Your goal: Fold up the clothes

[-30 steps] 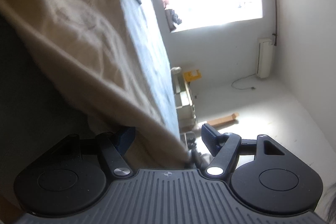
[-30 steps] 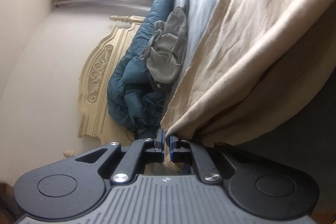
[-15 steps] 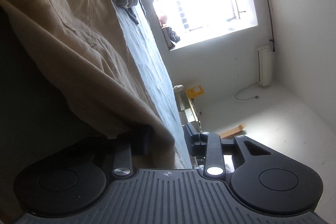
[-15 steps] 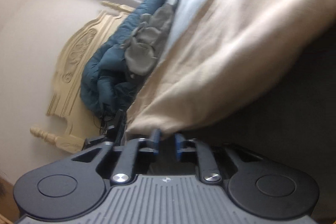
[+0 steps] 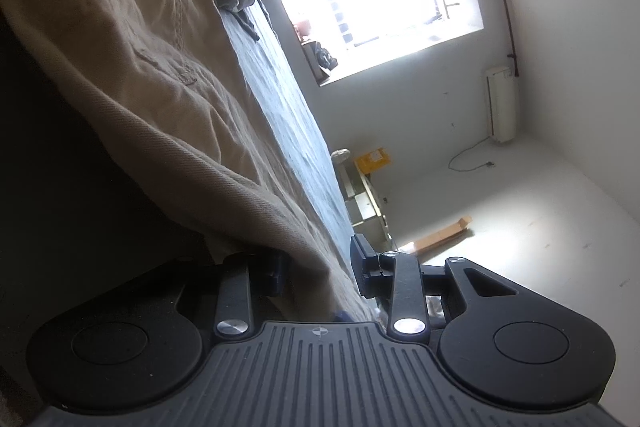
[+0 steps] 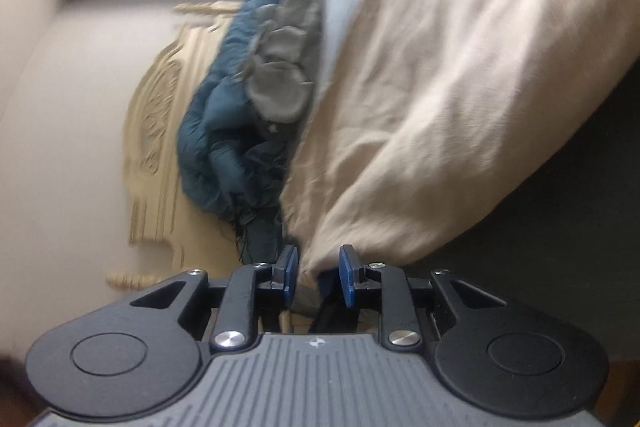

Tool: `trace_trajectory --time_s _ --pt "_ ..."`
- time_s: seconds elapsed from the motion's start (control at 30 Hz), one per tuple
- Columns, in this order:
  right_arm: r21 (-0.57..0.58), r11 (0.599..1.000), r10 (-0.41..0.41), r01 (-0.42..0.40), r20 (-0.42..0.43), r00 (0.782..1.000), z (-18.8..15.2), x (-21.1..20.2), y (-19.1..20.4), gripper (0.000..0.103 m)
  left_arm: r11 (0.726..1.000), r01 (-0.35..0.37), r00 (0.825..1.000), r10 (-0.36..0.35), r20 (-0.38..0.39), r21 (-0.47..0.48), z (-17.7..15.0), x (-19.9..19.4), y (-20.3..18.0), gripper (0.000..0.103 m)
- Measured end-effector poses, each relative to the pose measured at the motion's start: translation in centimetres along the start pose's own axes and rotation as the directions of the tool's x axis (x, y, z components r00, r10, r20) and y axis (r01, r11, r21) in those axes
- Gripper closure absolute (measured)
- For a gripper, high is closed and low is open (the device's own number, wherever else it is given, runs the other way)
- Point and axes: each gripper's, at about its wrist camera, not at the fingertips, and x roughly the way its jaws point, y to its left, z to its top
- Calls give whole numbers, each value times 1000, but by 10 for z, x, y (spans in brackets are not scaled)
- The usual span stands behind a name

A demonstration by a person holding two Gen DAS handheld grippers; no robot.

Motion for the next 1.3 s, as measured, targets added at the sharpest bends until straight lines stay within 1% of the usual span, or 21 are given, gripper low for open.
trace_trajectory --time_s 0.07,0.2,0.33,0.43,0.5,0.53,0.67,0.7,0.77,0.83,0.87,0.93,1.0,1.1,1.13,1.2,1.23,1.27,1.3 --pt "41 999 -17 17 -8 1000 1 5 -5 68 1000 6 1000 -6 -2 2 0 -3 2 71" --pt "90 995 -43 44 -16 999 2 15 -12 64 1000 16 1000 -16 -8 18 -2 -12 11 71" --pt "125 990 -65 66 -13 998 7 25 -13 64 999 26 1000 -26 -14 30 -3 -10 11 71" --pt "120 990 -71 71 -5 997 9 31 -10 65 998 40 999 -39 -18 39 -1 -9 10 71" --pt "108 991 -77 76 4 997 10 33 -7 68 998 48 999 -47 -21 47 0 -8 10 71" --pt "108 991 -80 79 11 997 10 34 -6 72 997 52 998 -51 -22 50 2 -6 8 71" --pt "107 990 -93 89 40 995 11 37 -7 98 996 75 997 -73 -32 58 4 -5 8 71" --pt "101 991 -95 90 48 994 10 37 -7 103 995 79 996 -77 -37 63 4 -6 9 71" --pt "49 996 -84 81 65 994 10 38 -2 103 993 93 995 -89 -52 75 4 -7 9 71" --pt "-73 992 -95 102 100 990 7 37 13 103 990 108 992 -102 -69 87 4 -7 9 70" --pt "-139 983 -101 117 119 988 6 37 21 103 990 112 992 -105 -75 91 4 -7 8 70" --pt "-273 948 -124 165 159 979 1 37 37 103 989 114 991 -107 -80 91 5 -6 7 69" --pt "-310 931 -143 191 172 975 0 38 41 103 991 110 992 -104 -78 74 6 -2 8 68" --pt "-302 940 -117 156 144 983 0 32 40 102 994 98 993 -95 -73 39 8 4 11 68" --pt "-290 946 -110 144 130 985 0 29 39 102 995 96 993 -94 -69 26 9 6 12 68" --pt "-257 958 -101 124 98 990 -2 21 36 97 996 95 994 -95 -61 0 11 10 14 68" --pt "-216 970 -94 109 81 992 -2 17 33 89 995 98 994 -98 -54 -10 11 12 15 68" --pt "-160 983 -85 94 67 994 -2 12 26 72 995 101 994 -102 -48 -21 12 13 15 68" --pt "-112 990 -77 83 57 995 -3 8 20 64 994 104 994 -105 -40 -29 12 15 15 69"
